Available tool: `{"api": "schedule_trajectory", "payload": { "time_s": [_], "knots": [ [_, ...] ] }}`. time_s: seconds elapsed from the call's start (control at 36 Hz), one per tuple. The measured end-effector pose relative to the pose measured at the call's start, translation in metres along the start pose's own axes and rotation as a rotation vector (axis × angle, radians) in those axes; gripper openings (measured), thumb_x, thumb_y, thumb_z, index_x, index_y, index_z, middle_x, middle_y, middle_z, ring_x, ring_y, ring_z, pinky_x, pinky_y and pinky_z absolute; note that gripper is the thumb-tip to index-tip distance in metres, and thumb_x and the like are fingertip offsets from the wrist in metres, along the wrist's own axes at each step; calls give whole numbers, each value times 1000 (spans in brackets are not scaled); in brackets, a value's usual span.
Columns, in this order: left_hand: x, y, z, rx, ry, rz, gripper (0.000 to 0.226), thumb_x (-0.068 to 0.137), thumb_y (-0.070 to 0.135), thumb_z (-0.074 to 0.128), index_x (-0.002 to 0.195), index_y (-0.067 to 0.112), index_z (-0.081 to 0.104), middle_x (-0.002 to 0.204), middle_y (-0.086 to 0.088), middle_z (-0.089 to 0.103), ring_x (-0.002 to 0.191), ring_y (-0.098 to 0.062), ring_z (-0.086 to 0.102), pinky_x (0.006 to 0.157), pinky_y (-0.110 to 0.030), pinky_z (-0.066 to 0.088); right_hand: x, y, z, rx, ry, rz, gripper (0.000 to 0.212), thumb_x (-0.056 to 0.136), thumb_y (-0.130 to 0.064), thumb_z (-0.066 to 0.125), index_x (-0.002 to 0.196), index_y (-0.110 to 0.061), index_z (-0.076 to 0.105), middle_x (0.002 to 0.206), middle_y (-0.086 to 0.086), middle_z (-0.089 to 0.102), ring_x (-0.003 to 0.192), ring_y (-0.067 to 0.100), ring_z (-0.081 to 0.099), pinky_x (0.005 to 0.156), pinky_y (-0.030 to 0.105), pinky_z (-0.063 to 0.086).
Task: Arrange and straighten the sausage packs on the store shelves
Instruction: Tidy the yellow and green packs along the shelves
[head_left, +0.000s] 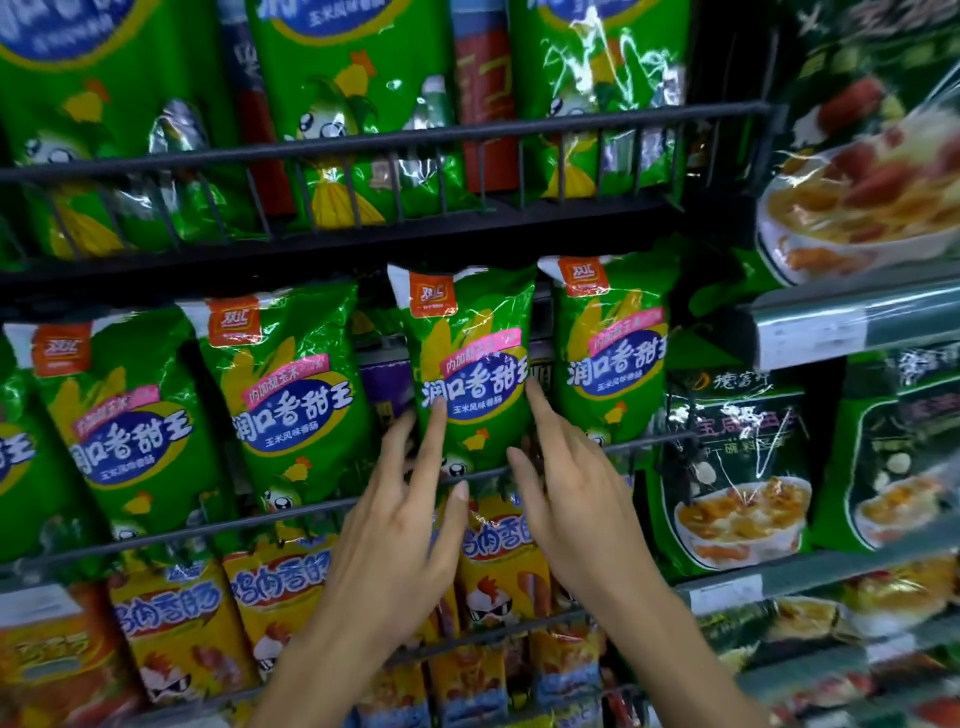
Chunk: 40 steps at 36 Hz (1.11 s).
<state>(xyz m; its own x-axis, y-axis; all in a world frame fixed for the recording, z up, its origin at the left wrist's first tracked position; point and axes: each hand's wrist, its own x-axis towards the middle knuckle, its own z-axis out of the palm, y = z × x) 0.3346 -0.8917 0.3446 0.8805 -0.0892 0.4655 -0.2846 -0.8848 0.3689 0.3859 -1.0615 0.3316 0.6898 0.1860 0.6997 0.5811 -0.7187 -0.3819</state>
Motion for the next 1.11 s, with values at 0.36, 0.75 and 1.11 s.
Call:
{"api": "schedule_trajectory", "payload": {
  "time_s": [0.36,0.75,1.11],
  "knots": [
    [1,0,5,-15,91,50,86,101,43,50,159,42,-14,166,14,-19,133,-3,42,68,-24,60,-6,-5,14,101,32,25,74,102,-38,52,162,-26,10,165,1,17,152,16,20,119,14,-1],
    [-12,-16,-8,-77,162,156,75,101,28,59,163,28,15,169,10,-5,158,-15,-1,125,-28,10,-9,-28,16,69,42,-6,75,100,-45,51,161,-18,18,170,-2,5,157,19,4,125,45,17],
    [-54,-93,-59,-121,198,-89,75,98,50,43,159,49,-1,163,28,-1,150,8,-1,111,-3,6,5,-107,61,110,-104,-48,82,100,-51,51,161,-36,-2,156,-7,41,113,11,64,73,26,57]
  ]
}}
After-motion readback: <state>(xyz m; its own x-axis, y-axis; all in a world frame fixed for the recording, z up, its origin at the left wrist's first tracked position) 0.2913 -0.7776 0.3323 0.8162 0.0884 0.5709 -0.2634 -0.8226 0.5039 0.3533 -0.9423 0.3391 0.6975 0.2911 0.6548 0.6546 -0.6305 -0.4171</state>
